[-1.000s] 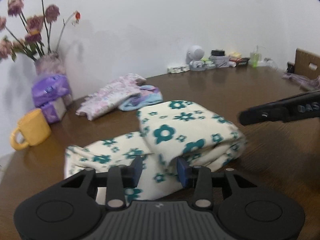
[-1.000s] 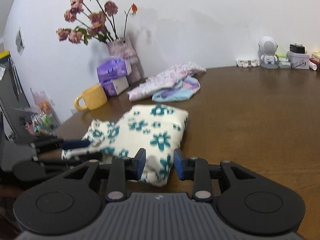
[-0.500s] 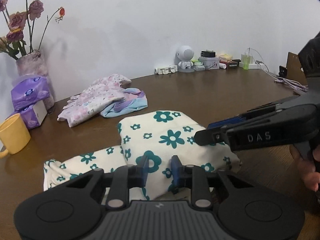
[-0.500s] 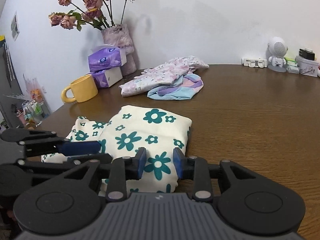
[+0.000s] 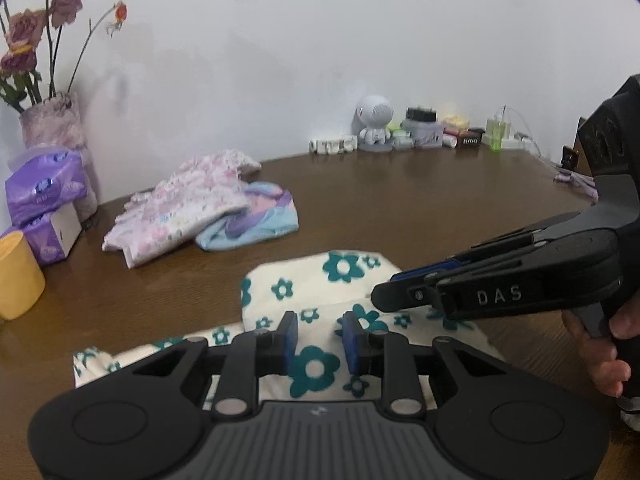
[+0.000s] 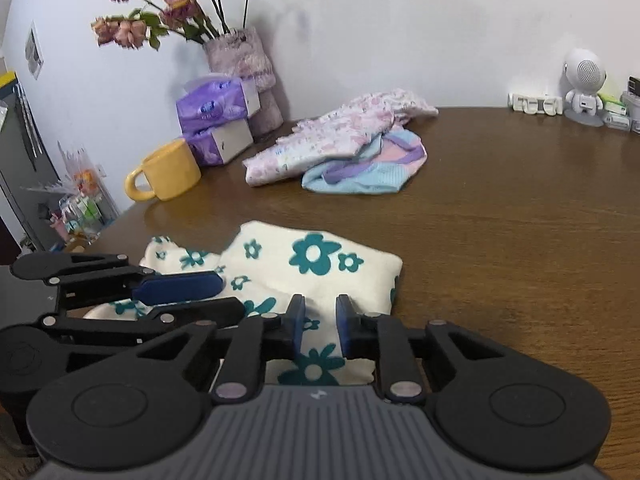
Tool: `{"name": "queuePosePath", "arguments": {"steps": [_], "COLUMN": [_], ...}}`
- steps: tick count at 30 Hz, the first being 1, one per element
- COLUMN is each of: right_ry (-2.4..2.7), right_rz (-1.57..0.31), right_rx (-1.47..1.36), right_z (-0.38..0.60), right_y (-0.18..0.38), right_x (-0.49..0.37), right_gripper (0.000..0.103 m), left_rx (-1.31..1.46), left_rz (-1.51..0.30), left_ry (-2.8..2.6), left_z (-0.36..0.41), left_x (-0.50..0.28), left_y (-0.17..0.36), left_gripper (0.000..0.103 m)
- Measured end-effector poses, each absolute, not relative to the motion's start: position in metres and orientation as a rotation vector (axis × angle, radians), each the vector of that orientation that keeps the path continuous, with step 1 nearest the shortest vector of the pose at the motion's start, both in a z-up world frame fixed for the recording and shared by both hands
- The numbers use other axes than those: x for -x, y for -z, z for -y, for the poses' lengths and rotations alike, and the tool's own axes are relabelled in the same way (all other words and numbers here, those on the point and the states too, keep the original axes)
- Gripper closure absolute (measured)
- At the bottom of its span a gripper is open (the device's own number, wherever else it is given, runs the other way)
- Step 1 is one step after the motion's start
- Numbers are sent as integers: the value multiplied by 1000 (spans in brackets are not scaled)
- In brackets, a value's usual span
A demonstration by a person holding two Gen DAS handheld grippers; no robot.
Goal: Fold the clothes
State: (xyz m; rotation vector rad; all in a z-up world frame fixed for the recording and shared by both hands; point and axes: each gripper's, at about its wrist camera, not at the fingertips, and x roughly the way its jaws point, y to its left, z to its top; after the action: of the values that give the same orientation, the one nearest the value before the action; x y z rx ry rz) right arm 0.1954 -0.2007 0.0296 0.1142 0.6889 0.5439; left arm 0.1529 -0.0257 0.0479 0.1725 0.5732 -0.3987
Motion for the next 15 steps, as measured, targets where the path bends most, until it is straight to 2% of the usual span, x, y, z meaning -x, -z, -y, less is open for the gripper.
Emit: {"name": "queuePosePath", "arguments": {"steps": [4,9,12,15], "right_ry": [-524,-523,-519,-518], "right_rz": [-637,-696,-733,-719], "right_rx": [-151,-155,-167,-201], "right_z": [210,206,205,212], "right_y": [-41,-33,-22,-26], "right_x": [-206,-235,-241,-236], "right_gripper": [84,85,84,84], "left_rx": [-166,-149,-117,-89], "left_rz": [-553,-574,-650,-634], "left_ry": [397,375,369,379], "left_z": [25,25,21,12], "left_x": [-166,-194,-210,-202], "left_y": [-55,-57,-47,-49], "left_gripper": [77,77,79,79]}}
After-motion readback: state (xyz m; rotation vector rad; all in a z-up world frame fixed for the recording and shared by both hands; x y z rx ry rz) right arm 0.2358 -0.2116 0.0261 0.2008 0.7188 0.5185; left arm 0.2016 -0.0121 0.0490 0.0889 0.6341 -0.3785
